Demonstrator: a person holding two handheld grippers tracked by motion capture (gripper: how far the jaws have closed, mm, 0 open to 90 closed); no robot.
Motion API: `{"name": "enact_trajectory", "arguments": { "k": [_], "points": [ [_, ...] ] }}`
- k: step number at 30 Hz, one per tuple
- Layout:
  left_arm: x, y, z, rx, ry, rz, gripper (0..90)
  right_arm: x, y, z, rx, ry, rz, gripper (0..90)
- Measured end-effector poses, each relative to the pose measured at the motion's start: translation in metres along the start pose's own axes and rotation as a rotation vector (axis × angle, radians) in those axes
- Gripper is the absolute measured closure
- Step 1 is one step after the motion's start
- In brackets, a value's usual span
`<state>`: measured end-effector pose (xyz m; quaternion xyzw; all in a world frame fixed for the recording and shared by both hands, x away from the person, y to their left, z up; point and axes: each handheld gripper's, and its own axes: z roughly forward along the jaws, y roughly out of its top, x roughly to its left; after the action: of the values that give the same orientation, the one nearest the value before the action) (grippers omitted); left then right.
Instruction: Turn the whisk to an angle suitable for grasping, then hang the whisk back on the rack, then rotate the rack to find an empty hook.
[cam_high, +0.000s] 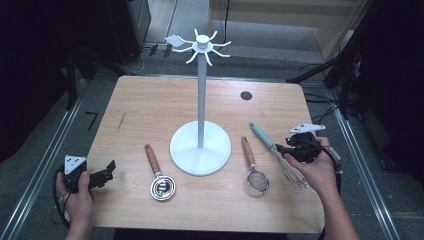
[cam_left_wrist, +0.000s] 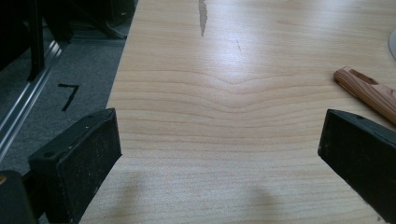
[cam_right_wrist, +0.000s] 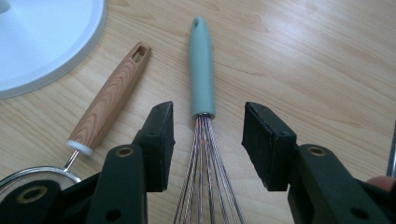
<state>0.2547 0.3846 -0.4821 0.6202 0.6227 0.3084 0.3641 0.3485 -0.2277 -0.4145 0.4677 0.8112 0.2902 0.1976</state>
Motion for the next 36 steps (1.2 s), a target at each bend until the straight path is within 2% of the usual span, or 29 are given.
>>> {"name": "enact_trajectory", "arguments": {
  "k": [3,6,9,12,15,21,23,27,28,30,31,36],
  "points": [
    [0.0,0.0,0.0,0.002,0.001,0.001,0.0,0.0,0.005,0.007,0.022,-0.003,-0.008,58.4],
    [0.0,0.0,0.0,0.008,0.001,0.004,0.0,-0.001,0.011,0.013,0.074,0.008,0.008,63.4],
    [0.0,0.0,0.001,0.008,0.001,0.0,0.0,-0.002,0.016,0.017,0.1,0.013,0.017,65.8],
    [0.0,0.0,0.001,0.009,0.001,0.003,0.0,-0.002,0.02,0.021,0.124,0.015,0.021,66.6],
    [0.0,0.0,0.001,0.009,0.0,0.001,0.0,-0.002,0.027,0.031,0.179,0.015,0.036,67.2],
    [0.0,0.0,0.001,0.009,-0.003,0.003,0.0,0.0,0.034,0.041,0.203,-0.012,-0.002,69.2],
    [0.0,0.0,0.0,0.009,-0.003,0.004,0.0,0.003,0.036,0.044,0.201,0.005,-0.013,71.3],
    [0.0,0.0,0.0,0.007,-0.002,0.005,0.0,0.008,0.038,0.049,0.214,0.001,-0.029,75.8],
    [0.0,0.0,0.0,0.005,-0.002,0.005,0.0,0.01,0.038,0.053,0.242,-0.002,-0.038,77.7],
    [0.0,0.0,0.0,0.007,-0.003,0.004,0.0,0.01,0.038,0.056,0.25,-0.007,-0.044,77.6],
    [0.0,0.0,0.0,0.006,-0.005,0.004,0.0,0.01,0.039,0.06,0.268,-0.024,-0.043,76.9],
    [0.0,0.0,0.0,0.009,-0.004,0.002,0.0,0.005,0.039,0.068,0.319,-0.015,0.004,73.7]
  ]
}}
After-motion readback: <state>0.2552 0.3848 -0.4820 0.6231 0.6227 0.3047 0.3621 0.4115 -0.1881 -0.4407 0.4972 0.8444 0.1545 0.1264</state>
